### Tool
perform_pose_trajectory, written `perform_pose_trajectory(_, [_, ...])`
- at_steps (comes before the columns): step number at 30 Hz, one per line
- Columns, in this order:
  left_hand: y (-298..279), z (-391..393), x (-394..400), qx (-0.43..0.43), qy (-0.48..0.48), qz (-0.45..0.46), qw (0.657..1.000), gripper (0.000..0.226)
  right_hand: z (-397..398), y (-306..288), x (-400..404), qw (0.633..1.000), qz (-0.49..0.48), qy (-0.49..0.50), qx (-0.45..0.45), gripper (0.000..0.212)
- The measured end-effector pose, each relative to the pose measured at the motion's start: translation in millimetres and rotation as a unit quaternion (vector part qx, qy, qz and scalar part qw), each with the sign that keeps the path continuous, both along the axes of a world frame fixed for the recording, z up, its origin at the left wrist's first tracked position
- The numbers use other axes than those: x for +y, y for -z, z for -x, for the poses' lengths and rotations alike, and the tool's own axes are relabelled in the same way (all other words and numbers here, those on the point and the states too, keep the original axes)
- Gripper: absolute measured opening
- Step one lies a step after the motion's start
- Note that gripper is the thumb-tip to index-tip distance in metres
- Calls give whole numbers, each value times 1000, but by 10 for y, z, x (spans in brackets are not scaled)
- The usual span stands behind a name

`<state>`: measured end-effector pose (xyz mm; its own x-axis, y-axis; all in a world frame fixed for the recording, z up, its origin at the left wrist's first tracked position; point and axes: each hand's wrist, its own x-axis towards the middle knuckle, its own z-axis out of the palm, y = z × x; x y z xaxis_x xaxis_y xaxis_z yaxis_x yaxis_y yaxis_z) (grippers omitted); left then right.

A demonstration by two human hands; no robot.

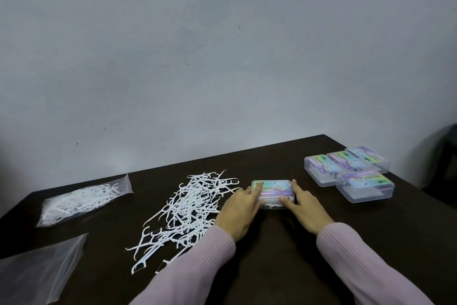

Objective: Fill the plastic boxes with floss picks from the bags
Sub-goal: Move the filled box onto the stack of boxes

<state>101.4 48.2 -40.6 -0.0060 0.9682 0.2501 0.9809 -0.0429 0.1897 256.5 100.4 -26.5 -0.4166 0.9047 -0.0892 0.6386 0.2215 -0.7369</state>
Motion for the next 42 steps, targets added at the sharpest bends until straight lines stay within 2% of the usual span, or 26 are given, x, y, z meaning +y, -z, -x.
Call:
perform_pose_trajectory(2, [-16,-13,-2,55,-5,14,998,52,13,-1,-4,1000,2,4,-4,68])
perform_pose_trajectory(4, [-16,-10,1,51,-4,12,999,52,16,-3,-15,1000,2,7,5,68])
perform_pose_trajectory(8, [6,1,-1,-92,-23,-24,995,50,33,-10,-34,997,4,34,70,62])
perform_pose_trajectory(13, [-29,39,87,-292,-79,-85,950,51,109,-82,56,989,13,53,139,54])
perform_pose_trajectory(20, [-322,324,448,-391,-116,-119,905,60,531,-326,509,979,28,59,193,57])
perform_pose_trajectory(24, [-324,561,734,-406,-148,-95,897,50,841,-291,818,969,79,76,220,58])
perform_pose_trajectory(27, [-253,702,939,-397,-157,-67,902,48,1016,-217,1000,966,99,96,220,49])
perform_pose_trajectory(35, [-101,997,1526,-396,-165,-42,902,32,1338,-98,1537,974,69,87,197,51])
perform_pose_trajectory(42, [-15,1072,1682,-397,-169,-64,900,38,1460,-6,1687,976,51,72,200,52])
